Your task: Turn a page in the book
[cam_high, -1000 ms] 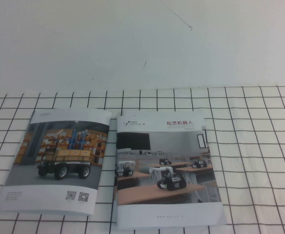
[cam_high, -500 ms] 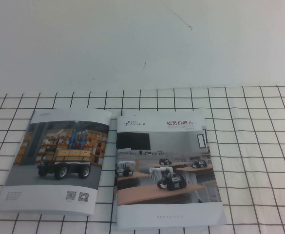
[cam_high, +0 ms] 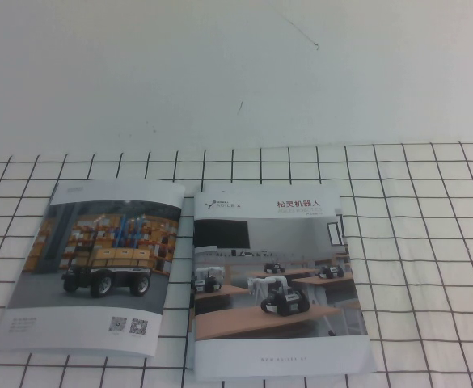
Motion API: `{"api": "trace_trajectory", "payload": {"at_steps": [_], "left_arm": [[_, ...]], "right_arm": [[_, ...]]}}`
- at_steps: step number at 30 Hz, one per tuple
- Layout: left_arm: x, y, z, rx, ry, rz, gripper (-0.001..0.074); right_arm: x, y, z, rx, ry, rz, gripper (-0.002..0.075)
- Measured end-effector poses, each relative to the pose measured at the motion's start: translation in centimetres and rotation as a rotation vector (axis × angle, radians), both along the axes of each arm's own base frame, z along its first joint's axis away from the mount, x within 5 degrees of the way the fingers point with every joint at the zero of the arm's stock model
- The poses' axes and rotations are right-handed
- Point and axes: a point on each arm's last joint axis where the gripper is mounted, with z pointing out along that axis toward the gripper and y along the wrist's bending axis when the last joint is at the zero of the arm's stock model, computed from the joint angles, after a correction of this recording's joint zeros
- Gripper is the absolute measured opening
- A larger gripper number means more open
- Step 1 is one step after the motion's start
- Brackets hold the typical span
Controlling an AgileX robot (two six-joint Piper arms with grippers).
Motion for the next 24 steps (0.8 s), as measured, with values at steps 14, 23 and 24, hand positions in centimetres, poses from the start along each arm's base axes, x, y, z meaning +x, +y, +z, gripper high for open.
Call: {"api": "trace_trajectory", "payload": {"at_steps": [14, 23, 24], "left_arm": [[-2.6, 0.3, 4.3, -0.191, -0.548, -0.084, -0.0002], [-6.2, -1.4, 12.7, 0.106, -0.666, -0.11, -0.0003], [-6.7, -1.6, 13.6, 0.14, -0.671, -0.1, -0.0003]], "right_arm": [[-3.6, 0.1, 6.6, 0.058, -0.597, 0.059, 0.0], [-8.3, 0.8, 15.5, 0.077, -0.783, 0.163, 0.0], [-8.5, 0.9, 16.6, 0.099, -0.784, 0.191, 0.0001]]}}
